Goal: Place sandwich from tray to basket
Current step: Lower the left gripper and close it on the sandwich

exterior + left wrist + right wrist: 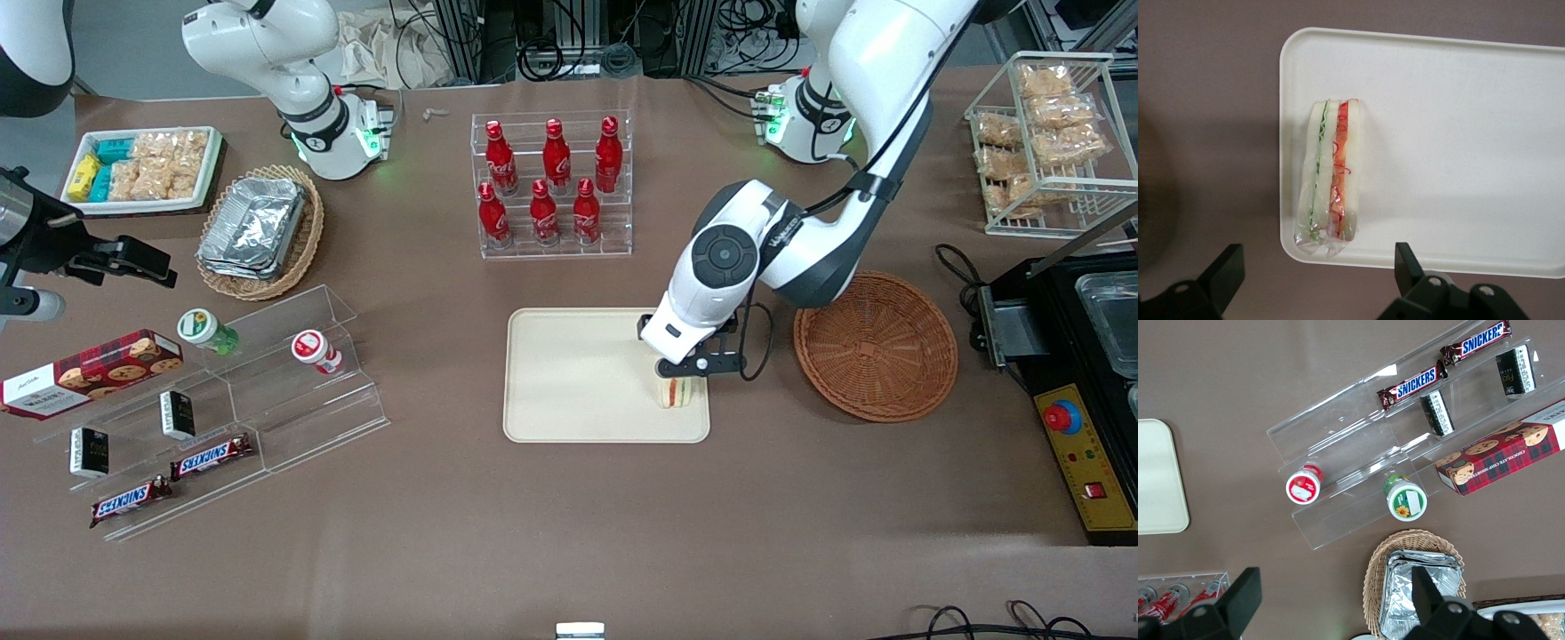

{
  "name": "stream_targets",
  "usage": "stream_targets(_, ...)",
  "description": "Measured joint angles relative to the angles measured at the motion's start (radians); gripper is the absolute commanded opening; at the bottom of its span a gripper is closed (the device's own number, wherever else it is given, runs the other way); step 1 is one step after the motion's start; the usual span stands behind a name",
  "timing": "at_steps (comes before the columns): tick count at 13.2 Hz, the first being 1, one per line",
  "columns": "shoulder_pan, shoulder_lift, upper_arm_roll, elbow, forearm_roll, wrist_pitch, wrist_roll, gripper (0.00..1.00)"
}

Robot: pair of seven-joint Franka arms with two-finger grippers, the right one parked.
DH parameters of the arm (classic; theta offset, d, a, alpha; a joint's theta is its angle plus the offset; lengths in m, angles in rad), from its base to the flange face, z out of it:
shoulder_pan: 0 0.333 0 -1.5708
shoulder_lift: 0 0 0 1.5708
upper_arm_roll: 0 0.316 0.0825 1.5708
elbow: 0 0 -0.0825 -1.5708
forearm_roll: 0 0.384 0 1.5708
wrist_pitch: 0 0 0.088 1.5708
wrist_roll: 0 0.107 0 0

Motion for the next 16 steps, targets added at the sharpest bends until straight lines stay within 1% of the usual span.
stream_targets(5, 0.000, 0.028, 0.000, -0.056, 0.020, 0.086, -0.006, 1.00)
stream_targets(9, 0.004, 0.056, 0.006, -0.058, 0.022, 0.096, -0.006, 1.00)
stream_targets(14, 0.005, 0.090, 0.013, -0.058, 0.022, 0.154, -0.006, 1.00)
stream_targets(16, 0.005, 0.099, 0.014, -0.059, 0.044, 0.155, -0.006, 1.00)
